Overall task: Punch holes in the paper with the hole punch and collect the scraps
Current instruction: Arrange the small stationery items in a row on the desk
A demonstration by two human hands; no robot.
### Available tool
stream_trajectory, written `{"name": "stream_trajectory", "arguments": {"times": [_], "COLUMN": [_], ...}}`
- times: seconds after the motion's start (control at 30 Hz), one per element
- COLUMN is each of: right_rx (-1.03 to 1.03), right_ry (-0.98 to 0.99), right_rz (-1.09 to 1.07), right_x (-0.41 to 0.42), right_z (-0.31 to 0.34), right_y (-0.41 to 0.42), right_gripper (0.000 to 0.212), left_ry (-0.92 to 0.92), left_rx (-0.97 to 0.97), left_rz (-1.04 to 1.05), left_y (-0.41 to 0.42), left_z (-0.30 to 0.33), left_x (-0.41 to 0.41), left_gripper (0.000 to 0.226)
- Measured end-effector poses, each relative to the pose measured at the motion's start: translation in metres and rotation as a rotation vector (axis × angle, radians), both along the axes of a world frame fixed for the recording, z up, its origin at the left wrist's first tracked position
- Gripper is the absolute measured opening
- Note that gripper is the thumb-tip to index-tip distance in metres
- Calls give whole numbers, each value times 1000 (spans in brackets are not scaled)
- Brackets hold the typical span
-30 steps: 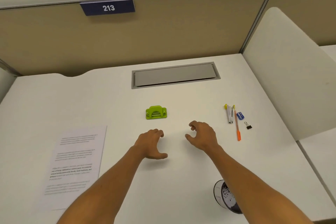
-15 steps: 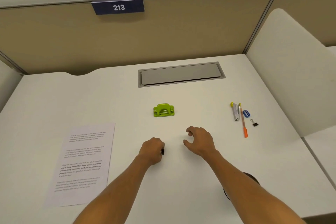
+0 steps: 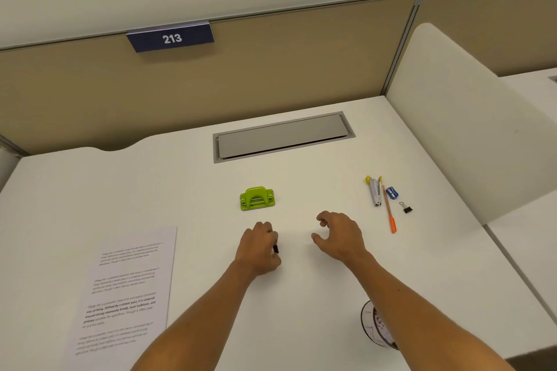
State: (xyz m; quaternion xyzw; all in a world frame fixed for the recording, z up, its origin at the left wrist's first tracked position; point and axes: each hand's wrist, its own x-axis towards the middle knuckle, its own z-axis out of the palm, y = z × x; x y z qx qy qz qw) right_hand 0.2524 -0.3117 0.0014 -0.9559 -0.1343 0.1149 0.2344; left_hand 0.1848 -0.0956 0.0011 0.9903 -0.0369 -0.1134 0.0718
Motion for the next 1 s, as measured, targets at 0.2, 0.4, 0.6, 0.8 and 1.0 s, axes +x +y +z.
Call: {"name": "stream_trajectory", "arguments": {"times": [0.2,0.4,0.6,0.8,1.0], "right_rx": [-12,-38,-69,-70,-89], "right_ry": [-78,-119,-114,-90,-61], "right_rz": [-51,-122,-212,-265,-298], "right_x": [19,41,61,75,86], "right_z": [11,17,18,12,-4], "right_y": [-34,-83,-139,-188,-222], "right_gripper": [46,47,49,46,48], "left_ry": [-94,-128,-134,-138,-90], "left_rx": [-24,-79,-97,-132,-162], "left_rz": [-114,-218,-302,-383,-399], "left_y": [-39,-95,-154,-207,-251], "left_z": [20,34,37,25,4], "left_x": [48,96,138,171,197], "left_gripper": [28,28,28,27,30]}}
